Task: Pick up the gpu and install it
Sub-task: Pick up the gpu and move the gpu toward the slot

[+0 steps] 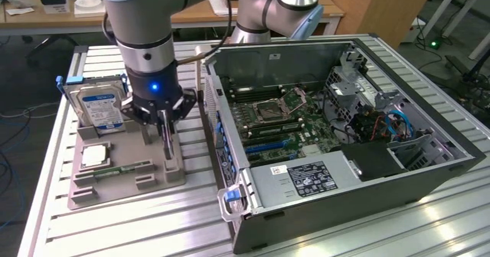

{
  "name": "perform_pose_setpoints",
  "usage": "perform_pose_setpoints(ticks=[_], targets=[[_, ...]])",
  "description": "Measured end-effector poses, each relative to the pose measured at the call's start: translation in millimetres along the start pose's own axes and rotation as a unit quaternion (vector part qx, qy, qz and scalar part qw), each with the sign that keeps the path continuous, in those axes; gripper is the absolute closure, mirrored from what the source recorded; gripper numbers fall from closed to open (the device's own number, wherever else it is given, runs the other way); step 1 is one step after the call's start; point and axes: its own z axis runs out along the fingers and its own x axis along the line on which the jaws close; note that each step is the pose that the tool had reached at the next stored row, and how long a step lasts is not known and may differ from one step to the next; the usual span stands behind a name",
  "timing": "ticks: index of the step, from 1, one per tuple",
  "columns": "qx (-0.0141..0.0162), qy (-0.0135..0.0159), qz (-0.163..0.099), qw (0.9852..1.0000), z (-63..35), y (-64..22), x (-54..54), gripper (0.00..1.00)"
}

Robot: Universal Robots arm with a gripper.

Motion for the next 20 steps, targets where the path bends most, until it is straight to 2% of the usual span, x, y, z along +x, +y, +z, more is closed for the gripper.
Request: perform_pose_setpoints(ticks=[4, 6, 9, 20], targets=[[-0.0023, 0.0, 0.0, 1.0, -2.9, 0.0, -0.1, 0.72], [-0.0051, 0.0, 0.0, 1.0, -5.9, 0.0, -0.2, 0.72], [-0.0075, -0.0001, 0.0, 1.0, -10.2, 0.2, -0.3, 0.72], [-0.0145, -0.0001, 0.0, 0.9999, -26.7, 0.9, -0.7, 0.72]])
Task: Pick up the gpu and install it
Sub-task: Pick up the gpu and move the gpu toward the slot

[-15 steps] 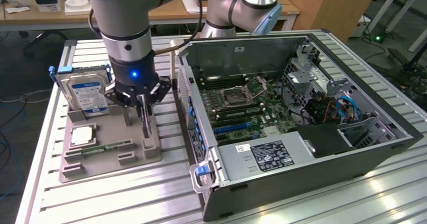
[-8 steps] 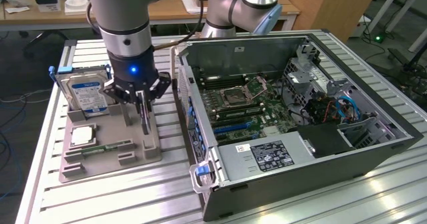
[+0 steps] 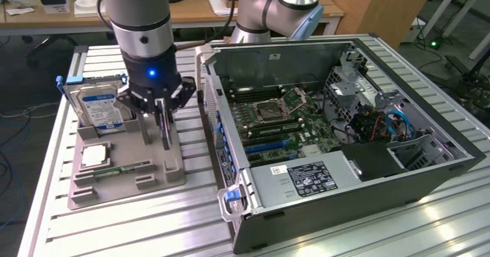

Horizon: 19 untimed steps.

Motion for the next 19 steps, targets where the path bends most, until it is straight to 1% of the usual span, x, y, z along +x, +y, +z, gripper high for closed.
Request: perform_pose_setpoints(ticks=[4, 6, 11, 15, 19], targets=[[-0.0021, 0.0, 0.0, 1.0, -1.8, 0.1, 0.0, 0.72], [-0.0045, 0.0, 0.0, 1.0, -4.1, 0.3, -0.1, 0.72], [-0.0075, -0.0001, 0.0, 1.0, -8.1, 0.6, -0.2, 0.72], [-0.0097, -0.0001, 0.0, 1.0, -14.2, 1.0, -0.4, 0.72], [-0.0111, -0.0001, 0.0, 0.9999, -22.2, 1.6, -0.6, 0.72]])
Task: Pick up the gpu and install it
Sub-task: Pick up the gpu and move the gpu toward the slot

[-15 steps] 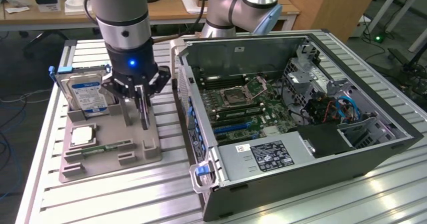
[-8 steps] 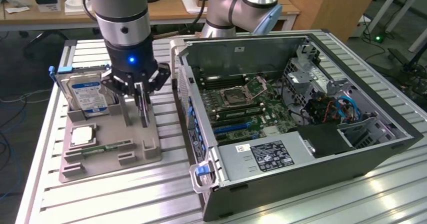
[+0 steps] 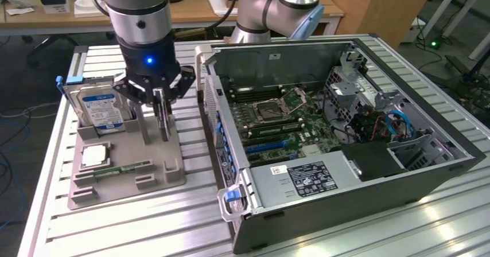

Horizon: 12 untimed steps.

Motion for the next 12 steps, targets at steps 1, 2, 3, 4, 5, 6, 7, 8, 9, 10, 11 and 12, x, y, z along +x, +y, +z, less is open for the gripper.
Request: perform_pose_setpoints(ticks=[1, 2, 3, 4, 5, 6, 7, 8, 9, 10, 11, 12], targets=[[-0.0001, 0.0, 0.0, 1.0, -2.0, 0.2, -0.1, 0.72], [-0.0002, 0.0001, 0.0, 1.0, -3.4, 0.3, -0.1, 0.72], [-0.0002, 0.0, 0.0, 1.0, -4.1, 0.4, -0.1, 0.72], [0.0, 0.0001, 0.0, 1.0, -4.8, 0.4, -0.2, 0.72], [0.0008, 0.0, 0.0, 1.0, -5.3, 0.5, -0.3, 0.72], [0.003, -0.0001, 0.0, 1.0, -5.8, 0.6, -0.3, 0.72], [0.0074, 0.0, 0.0, 1.0, -6.2, 0.6, -0.2, 0.72], [0.0136, 0.0002, 0.0, 0.9999, -6.5, 0.6, -0.2, 0.72], [0.0182, 0.0002, -0.001, 0.9998, -7.1, 0.6, -0.2, 0.72], [0.0217, 0.0002, -0.001, 0.9998, -7.6, 0.7, -0.2, 0.72], [0.0251, 0.0002, -0.001, 0.9997, -8.3, 0.8, -0.2, 0.72], [0.0268, 0.0003, -0.001, 0.9996, -9.3, 0.8, -0.3, 0.72]])
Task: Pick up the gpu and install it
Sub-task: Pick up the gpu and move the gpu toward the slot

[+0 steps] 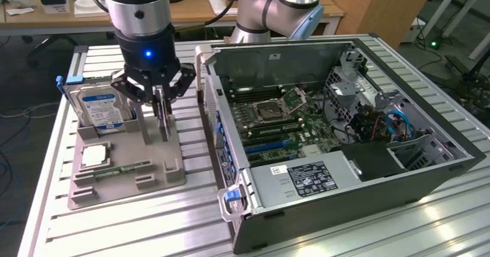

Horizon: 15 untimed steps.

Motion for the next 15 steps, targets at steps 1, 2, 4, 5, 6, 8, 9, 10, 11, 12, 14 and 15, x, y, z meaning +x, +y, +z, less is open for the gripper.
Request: perform_pose_setpoints(ticks=[1, 2, 4, 5, 6, 8, 9, 10, 11, 12, 14, 15], targets=[[0.0003, 0.0001, 0.0, 1.0, -1.1, 0.0, -0.1, 0.72], [0.0003, 0.0, 0.0, 1.0, -2.4, 0.1, -0.1, 0.72], [0.0003, -0.0001, 0.0, 1.0, -5.7, 0.3, -0.2, 0.72], [0.0003, -0.0001, 0.0, 1.0, -7.4, 0.3, -0.2, 0.72], [0.0003, 0.0, 0.0, 1.0, -9.1, 0.4, -0.3, 0.72], [0.0003, -0.0001, 0.0, 1.0, -12.2, 0.6, -0.3, 0.72], [0.0003, -0.0001, 0.0, 1.0, -13.8, 0.6, -0.4, 0.72], [0.0003, -0.0001, 0.0, 1.0, -16.2, 0.7, -0.4, 0.72], [0.0003, 0.0, 0.0, 1.0, -18.9, 0.8, -0.5, 0.72], [0.0003, 0.0, 0.0, 1.0, -21.2, 0.9, -0.6, 0.72], [0.0003, 0.0, 0.0, 1.0, -25.5, 1.1, -0.7, 0.72], [0.0003, 0.0, 0.0, 1.0, -27.1, 1.2, -0.8, 0.72]])
